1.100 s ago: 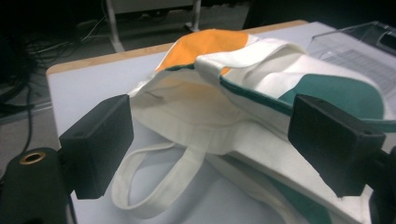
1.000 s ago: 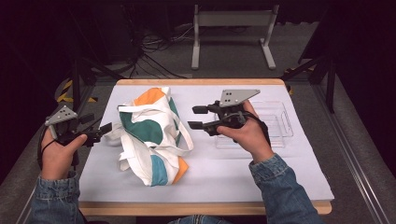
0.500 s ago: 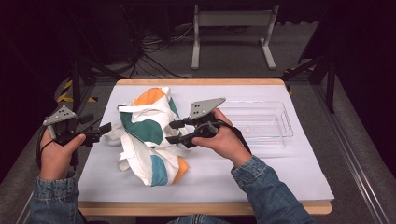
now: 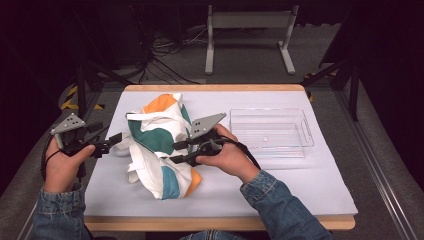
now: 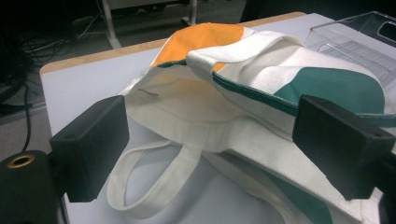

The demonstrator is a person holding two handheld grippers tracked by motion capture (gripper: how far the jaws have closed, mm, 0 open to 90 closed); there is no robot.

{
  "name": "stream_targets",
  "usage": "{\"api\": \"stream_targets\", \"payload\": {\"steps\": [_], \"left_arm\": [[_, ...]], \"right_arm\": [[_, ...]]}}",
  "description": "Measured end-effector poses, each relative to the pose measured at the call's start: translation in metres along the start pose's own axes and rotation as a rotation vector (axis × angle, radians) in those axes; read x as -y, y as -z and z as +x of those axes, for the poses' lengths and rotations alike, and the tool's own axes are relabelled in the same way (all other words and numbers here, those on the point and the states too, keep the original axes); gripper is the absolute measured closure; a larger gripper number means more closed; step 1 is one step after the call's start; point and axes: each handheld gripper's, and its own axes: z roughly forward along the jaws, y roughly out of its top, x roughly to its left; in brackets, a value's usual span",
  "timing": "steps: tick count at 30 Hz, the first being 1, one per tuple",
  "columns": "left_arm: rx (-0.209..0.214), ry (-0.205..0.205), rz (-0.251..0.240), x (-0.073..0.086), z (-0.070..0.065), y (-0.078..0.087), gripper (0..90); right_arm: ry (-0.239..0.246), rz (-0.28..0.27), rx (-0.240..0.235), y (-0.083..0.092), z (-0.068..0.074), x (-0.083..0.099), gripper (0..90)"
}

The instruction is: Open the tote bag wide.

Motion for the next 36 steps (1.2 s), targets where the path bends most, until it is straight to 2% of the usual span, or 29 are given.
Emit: {"api": "stream_targets", "payload": {"steps": [3,6,7,13,18,23,26,36], "left_arm": [[-0.009,-0.005,-0.003,0.0,0.001,0.001,11.6],[-0.008,-0.029,-0.012,0.0,0.001,0.002,10.9],[-0.006,-0.046,-0.018,0.0,0.0,0.002,10.4],[0.002,-0.077,-0.018,-0.001,-0.002,0.001,9.8],[0.004,-0.068,0.009,0.0,-0.001,0.0,10.8],[0.011,-0.076,0.04,0.002,0.0,-0.001,12.5],[0.008,-0.057,0.042,0.002,0.0,-0.002,11.8],[0.019,-0.063,0.052,0.002,0.0,-0.003,12.4]], "right_arm": [[0.029,0.011,0.002,0.0,0.002,-0.002,78.3],[0.062,0.009,0.019,0.003,0.004,-0.005,87.0],[0.068,0.008,0.025,0.004,0.004,-0.005,87.7],[0.082,-0.044,0.065,0.016,0.007,-0.01,88.1],[0.089,-0.092,0.107,0.033,0.008,-0.015,88.1],[0.087,-0.133,0.153,0.053,0.009,-0.017,88.2],[0.092,-0.15,0.182,0.064,0.009,-0.016,88.1],[0.074,-0.192,0.253,0.096,0.011,-0.008,88.2]]}}
